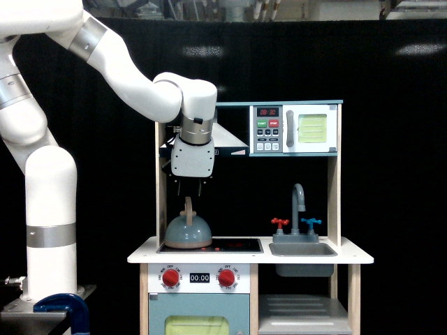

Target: Place the teapot on the stove

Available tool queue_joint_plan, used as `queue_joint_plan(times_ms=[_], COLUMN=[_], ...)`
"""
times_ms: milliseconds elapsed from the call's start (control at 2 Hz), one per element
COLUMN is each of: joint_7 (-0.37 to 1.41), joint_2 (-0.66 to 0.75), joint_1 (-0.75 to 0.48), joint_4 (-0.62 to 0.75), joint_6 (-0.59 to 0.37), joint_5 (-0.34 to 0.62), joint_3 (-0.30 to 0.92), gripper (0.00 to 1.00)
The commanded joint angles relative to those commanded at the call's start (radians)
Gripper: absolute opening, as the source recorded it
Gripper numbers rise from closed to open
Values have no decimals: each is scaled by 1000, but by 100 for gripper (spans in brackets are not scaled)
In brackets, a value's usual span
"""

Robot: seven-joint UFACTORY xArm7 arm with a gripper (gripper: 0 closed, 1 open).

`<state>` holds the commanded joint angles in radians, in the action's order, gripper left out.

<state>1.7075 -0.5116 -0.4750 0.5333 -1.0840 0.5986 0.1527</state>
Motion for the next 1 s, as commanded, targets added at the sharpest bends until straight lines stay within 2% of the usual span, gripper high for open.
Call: queue_joint_plan(times_ms=[500, 1000], joint_7=[43, 47], joint_2=[-97, -91], joint_1=[79, 75], joint_4=[23, 28], joint_6=[-169, -171], joint_5=[-142, -149], joint_3=[131, 144], gripper=[100, 100])
